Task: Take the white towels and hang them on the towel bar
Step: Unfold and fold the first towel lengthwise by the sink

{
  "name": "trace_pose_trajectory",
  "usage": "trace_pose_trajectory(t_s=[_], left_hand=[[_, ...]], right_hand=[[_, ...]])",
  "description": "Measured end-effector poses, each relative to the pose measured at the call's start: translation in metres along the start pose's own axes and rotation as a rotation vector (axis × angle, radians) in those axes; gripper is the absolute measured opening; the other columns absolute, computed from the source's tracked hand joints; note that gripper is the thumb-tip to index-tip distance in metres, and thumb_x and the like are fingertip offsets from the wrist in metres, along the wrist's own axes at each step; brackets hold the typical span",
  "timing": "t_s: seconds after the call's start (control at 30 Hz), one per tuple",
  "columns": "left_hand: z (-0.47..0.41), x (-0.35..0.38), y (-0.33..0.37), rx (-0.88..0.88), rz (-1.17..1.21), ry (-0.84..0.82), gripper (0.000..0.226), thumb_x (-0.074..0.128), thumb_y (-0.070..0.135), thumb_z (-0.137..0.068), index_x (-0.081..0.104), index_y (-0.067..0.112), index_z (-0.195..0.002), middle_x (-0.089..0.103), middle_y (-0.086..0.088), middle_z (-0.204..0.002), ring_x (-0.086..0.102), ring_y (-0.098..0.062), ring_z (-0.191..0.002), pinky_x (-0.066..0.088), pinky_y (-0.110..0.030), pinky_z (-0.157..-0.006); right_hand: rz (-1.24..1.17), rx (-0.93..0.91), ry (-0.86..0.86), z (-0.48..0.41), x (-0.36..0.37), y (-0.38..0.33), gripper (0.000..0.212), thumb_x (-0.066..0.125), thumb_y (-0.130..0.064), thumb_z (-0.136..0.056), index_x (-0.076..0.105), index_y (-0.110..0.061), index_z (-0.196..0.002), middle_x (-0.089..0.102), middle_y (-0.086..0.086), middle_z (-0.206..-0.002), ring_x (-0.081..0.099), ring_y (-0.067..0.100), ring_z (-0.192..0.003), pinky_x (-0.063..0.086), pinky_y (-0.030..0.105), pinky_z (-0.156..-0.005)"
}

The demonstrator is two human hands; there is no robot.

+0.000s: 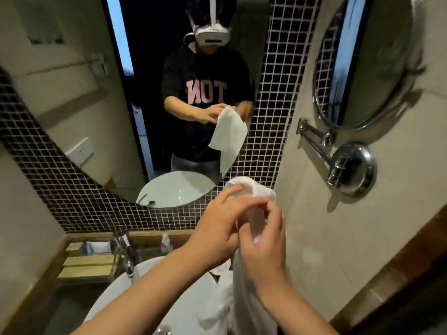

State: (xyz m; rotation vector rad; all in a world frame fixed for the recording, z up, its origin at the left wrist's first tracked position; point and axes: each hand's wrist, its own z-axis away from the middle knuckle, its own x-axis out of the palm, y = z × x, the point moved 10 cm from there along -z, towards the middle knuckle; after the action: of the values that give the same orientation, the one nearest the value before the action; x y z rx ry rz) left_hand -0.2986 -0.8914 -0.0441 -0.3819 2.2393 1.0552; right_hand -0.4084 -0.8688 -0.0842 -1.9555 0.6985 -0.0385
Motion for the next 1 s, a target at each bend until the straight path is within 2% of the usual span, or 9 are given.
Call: trace_pose_trajectory(t_s=[0.1, 0.23, 0.4, 0.63, 0.7, 0.77, 0.83, 0.9, 1.0], left_hand=[[-0.007, -0.036, 0.009, 0.009, 0.01, 0.009, 0.097, 0.054, 0.0, -0.071, 0.034, 0.061, -0.144, 0.031, 0.023, -0.153, 0.026, -0.001, -0.146, 0.038, -0.043, -0.114], [-0.008, -0.074, 0.021, 0.119, -0.057, -0.009, 0.102, 0.055, -0.001, -0.073, 0.024, 0.061, -0.148, 0.023, 0.018, -0.158, 0.031, -0.014, -0.147, 0.043, -0.05, -0.109], [0.002, -0.136, 0.004, 0.213, -0.174, 0.184, 0.097, 0.073, 0.014, -0.08, 0.02, 0.049, -0.154, 0.024, 0.023, -0.161, 0.021, -0.019, -0.153, 0.037, -0.057, -0.114], [0.018, -0.186, -0.059, -0.162, -0.61, 0.198, 0.117, 0.066, 0.063, -0.081, -0.03, 0.049, -0.147, -0.043, -0.005, -0.157, -0.032, -0.037, -0.148, 0.016, -0.06, -0.12], [0.016, -0.194, -0.058, -0.14, -0.652, 0.186, 0.113, 0.063, 0.057, -0.088, -0.034, 0.049, -0.145, -0.028, -0.005, -0.165, -0.015, -0.036, -0.154, 0.014, -0.058, -0.123], [0.014, -0.203, -0.065, -0.132, -0.627, 0.2, 0.108, 0.062, 0.047, -0.092, -0.031, 0.05, -0.146, 0.021, -0.002, -0.164, 0.028, -0.028, -0.148, 0.028, -0.055, -0.119], [0.014, -0.219, -0.075, -0.131, -0.544, 0.268, 0.104, 0.066, 0.035, -0.092, -0.016, 0.051, -0.152, 0.058, 0.006, -0.125, 0.056, -0.017, -0.111, 0.048, -0.046, -0.097], [0.014, -0.237, -0.089, -0.166, -0.473, 0.324, 0.077, 0.063, 0.024, -0.091, 0.021, 0.052, -0.15, 0.061, 0.009, -0.091, 0.057, -0.017, -0.087, 0.051, -0.038, -0.072], [0.012, -0.263, -0.085, -0.136, -0.508, 0.43, 0.02, 0.057, 0.015, -0.087, 0.057, 0.033, -0.096, 0.055, 0.011, -0.077, 0.056, -0.021, -0.083, 0.045, -0.038, -0.064]], right_hand=[[-0.032, -0.023, 0.016, -0.009, 0.008, -0.033, 0.071, 0.062, -0.015, -0.071, 0.031, -0.033, -0.133, 0.053, 0.001, -0.131, 0.057, 0.017, -0.115, 0.048, 0.033, -0.095], [-0.201, -0.086, 0.041, -0.021, 0.017, -0.078, 0.071, 0.053, 0.013, -0.076, 0.032, -0.034, -0.125, 0.057, 0.007, -0.12, 0.062, 0.013, -0.104, 0.05, 0.017, -0.086], [-0.41, -0.119, 0.037, -0.033, 0.036, -0.126, 0.051, 0.047, -0.008, -0.09, 0.044, -0.038, -0.131, 0.06, -0.005, -0.127, 0.063, 0.009, -0.111, 0.057, 0.023, -0.085], [-0.378, -0.257, 0.029, -0.048, 0.06, -0.182, 0.054, 0.04, -0.01, -0.09, 0.054, -0.045, -0.129, 0.051, -0.017, -0.128, 0.052, 0.008, -0.124, 0.05, 0.032, -0.106], [-0.377, -0.3, 0.021, -0.05, 0.071, -0.191, 0.055, 0.04, -0.008, -0.09, 0.057, -0.047, -0.125, 0.052, -0.013, -0.128, 0.053, 0.013, -0.125, 0.049, 0.042, -0.108], [-0.396, -0.376, 0.012, -0.049, 0.081, -0.203, 0.058, 0.039, -0.004, -0.088, 0.059, -0.049, -0.12, 0.053, -0.009, -0.126, 0.053, 0.019, -0.125, 0.049, 0.047, -0.107], [-0.37, -0.484, -0.008, -0.047, 0.09, -0.217, 0.055, 0.04, -0.004, -0.084, 0.06, -0.043, -0.118, 0.053, -0.006, -0.121, 0.054, 0.023, -0.121, 0.05, 0.045, -0.102], [-0.282, -0.617, -0.039, -0.046, 0.099, -0.229, 0.049, 0.042, -0.008, -0.078, 0.061, -0.031, -0.118, 0.05, -0.006, -0.116, 0.054, 0.021, -0.117, 0.05, 0.037, -0.098], [-0.092, -0.882, -0.13, -0.037, 0.116, -0.238, 0.052, 0.054, -0.008, -0.072, 0.062, -0.024, -0.121, 0.042, 0.0, -0.115, 0.05, 0.022, -0.112, 0.048, 0.03, -0.095]])
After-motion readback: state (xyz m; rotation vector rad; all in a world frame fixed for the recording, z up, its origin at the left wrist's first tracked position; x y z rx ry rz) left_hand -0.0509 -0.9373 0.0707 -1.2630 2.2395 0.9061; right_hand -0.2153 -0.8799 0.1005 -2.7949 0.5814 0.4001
